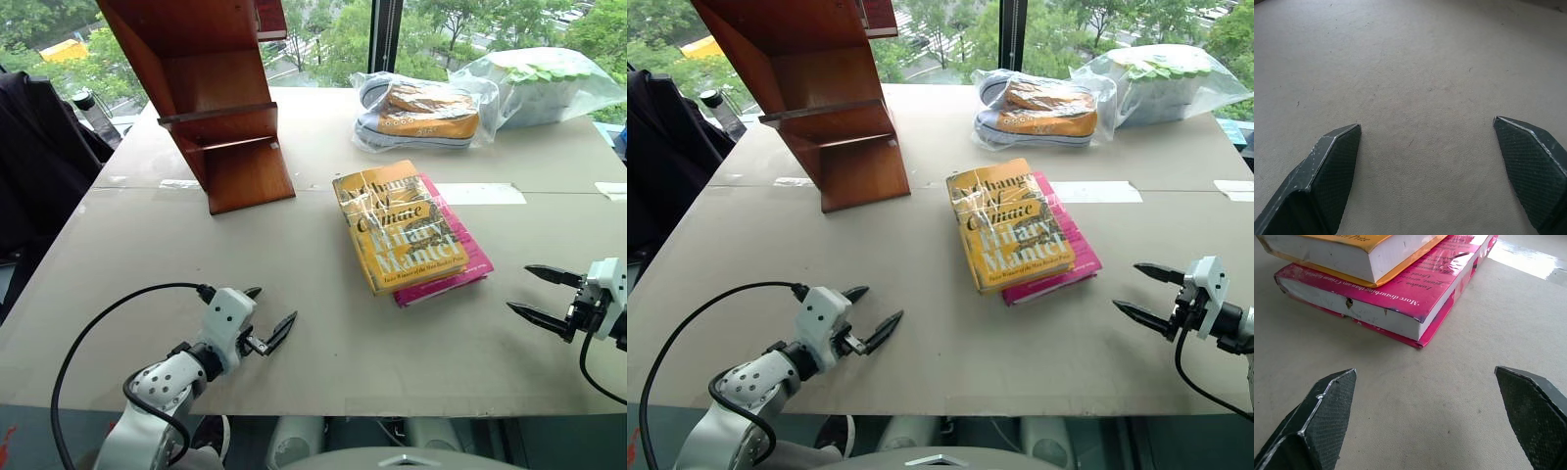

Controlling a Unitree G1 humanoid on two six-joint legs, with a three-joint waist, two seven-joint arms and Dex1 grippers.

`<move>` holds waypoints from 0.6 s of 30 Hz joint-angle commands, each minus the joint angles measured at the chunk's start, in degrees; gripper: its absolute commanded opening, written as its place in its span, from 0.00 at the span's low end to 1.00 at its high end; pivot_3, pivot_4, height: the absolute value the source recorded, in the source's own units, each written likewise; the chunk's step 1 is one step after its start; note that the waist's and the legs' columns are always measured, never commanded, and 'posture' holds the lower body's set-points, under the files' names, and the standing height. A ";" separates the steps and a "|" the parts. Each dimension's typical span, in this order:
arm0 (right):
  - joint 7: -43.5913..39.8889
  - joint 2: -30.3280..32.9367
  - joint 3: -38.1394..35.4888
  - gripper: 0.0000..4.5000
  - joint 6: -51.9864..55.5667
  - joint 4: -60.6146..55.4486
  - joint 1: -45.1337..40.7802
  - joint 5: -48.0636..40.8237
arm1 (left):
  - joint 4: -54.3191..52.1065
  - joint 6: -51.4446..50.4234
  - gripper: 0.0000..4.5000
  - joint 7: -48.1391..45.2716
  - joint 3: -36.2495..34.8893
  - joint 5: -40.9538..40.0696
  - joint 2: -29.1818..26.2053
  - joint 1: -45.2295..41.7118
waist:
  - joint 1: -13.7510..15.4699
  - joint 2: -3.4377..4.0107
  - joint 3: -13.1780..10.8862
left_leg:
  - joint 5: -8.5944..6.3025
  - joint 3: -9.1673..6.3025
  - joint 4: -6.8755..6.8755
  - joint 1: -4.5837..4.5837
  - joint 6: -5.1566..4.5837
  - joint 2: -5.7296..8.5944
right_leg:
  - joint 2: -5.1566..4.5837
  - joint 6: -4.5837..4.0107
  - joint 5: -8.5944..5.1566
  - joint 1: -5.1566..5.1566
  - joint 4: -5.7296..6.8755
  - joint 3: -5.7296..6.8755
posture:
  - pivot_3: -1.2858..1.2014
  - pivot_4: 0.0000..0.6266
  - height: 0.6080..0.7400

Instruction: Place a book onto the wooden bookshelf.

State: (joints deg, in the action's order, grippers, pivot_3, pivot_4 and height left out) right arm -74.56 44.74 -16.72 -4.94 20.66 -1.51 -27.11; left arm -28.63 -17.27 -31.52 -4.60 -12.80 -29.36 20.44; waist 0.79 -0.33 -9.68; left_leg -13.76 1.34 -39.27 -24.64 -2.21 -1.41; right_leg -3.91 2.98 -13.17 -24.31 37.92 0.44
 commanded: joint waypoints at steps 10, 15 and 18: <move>3.15 -1.24 -2.29 1.00 1.08 -5.64 2.02 -1.76 | -0.22 -1.45 0.99 -3.36 -2.83 -3.56 -2.09 -2.50 | 0.00 0.00 0.00 | 0.00 0.00 -0.03 -0.01 0.00 0.00 | 0.00 0.05 -0.03 0.01 0.00 0.00 | 0.52 0.24 0.64; 3.37 -1.44 -2.36 1.00 0.55 -5.59 2.11 -1.86 | 0.02 -1.52 0.99 -3.86 -2.82 -3.78 -2.18 -2.84 | 0.01 0.00 0.00 | 0.00 -0.02 -0.03 -0.01 0.00 -0.01 | 0.03 -0.02 0.01 0.00 0.01 0.01 | 0.52 0.24 0.64; 3.58 -1.51 -2.81 1.00 0.04 -5.38 2.29 -1.98 | 0.28 -1.48 0.99 -4.08 -2.54 -3.63 -2.22 -3.44 | 0.01 0.00 0.00 | 0.00 -0.01 -0.03 -0.01 0.00 -0.01 | 0.03 -0.01 0.01 0.00 0.01 0.01 | 0.52 0.24 0.64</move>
State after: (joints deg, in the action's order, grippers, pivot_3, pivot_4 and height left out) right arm -71.15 43.15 -16.91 -4.01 16.50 0.75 -28.07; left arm -27.90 -19.28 -35.29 -6.31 -15.90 -31.10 17.57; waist 0.80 -0.34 -9.68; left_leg -13.76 1.33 -39.30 -24.65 -2.21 -1.42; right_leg -3.87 2.97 -13.16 -24.30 37.93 0.45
